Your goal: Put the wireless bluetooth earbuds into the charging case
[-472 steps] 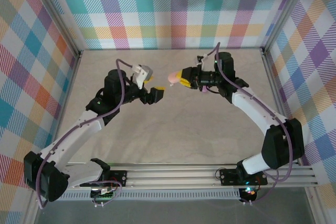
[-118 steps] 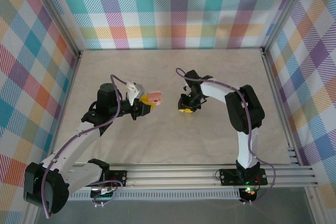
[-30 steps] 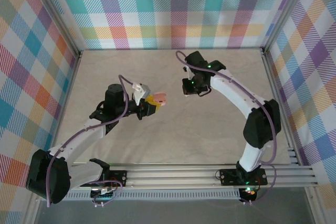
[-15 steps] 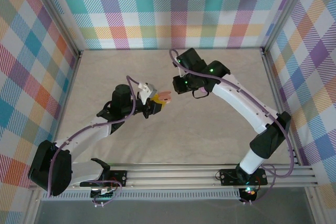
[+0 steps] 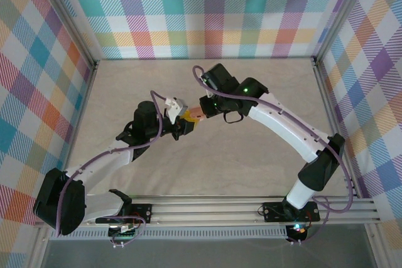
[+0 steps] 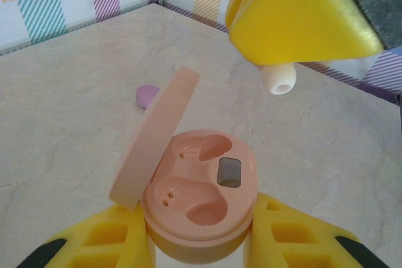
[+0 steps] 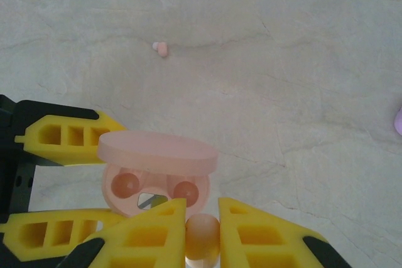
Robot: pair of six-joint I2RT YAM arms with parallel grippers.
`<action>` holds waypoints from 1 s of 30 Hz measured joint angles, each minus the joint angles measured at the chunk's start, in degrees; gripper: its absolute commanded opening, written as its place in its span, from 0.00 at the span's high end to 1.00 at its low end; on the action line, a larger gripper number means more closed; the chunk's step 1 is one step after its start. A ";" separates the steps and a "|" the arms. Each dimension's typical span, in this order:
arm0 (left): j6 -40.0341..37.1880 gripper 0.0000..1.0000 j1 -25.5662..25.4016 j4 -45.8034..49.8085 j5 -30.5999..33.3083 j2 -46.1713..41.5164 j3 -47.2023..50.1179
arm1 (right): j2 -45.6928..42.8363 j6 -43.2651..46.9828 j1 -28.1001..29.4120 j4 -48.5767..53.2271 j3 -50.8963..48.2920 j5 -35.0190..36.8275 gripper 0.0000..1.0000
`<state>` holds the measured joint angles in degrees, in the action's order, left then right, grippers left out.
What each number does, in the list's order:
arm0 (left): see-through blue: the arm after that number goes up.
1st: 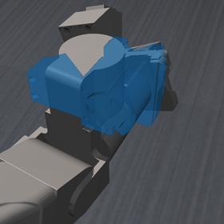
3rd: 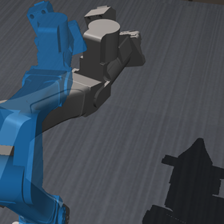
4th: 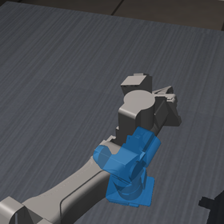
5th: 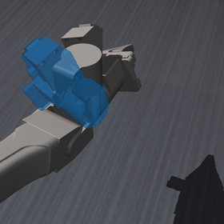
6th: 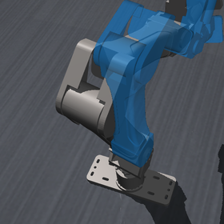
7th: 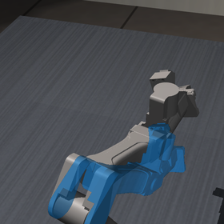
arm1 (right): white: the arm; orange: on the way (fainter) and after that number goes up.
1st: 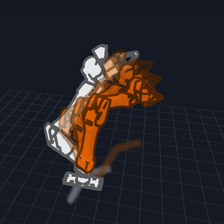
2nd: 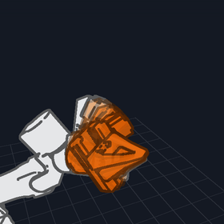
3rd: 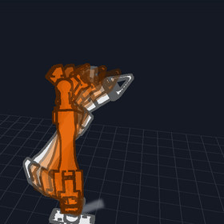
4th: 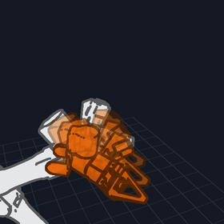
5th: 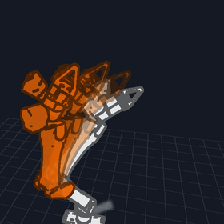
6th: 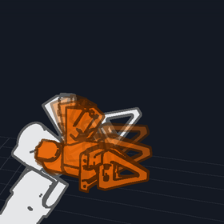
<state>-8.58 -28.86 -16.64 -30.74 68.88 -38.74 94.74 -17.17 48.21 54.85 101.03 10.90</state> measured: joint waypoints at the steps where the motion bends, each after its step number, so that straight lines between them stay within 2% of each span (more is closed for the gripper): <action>1: 0.00 0.93 0.00 -0.02 0.00 -0.13 0.00 | 0.17 -0.02 0.13 -0.04 0.00 0.26 0.82; 26: 0.20 0.93 -0.37 0.35 -0.02 -1.79 0.00 | 3.58 0.11 1.40 -1.86 -0.09 3.48 0.82; 30: 0.20 0.93 -0.37 0.57 0.00 -1.90 0.00 | 3.69 0.15 1.70 -1.81 -0.11 3.69 0.78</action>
<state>-8.38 -29.23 -16.08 -30.74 66.98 -38.74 98.43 -17.02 49.91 53.04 100.92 14.59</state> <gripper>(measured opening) 0.315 0.201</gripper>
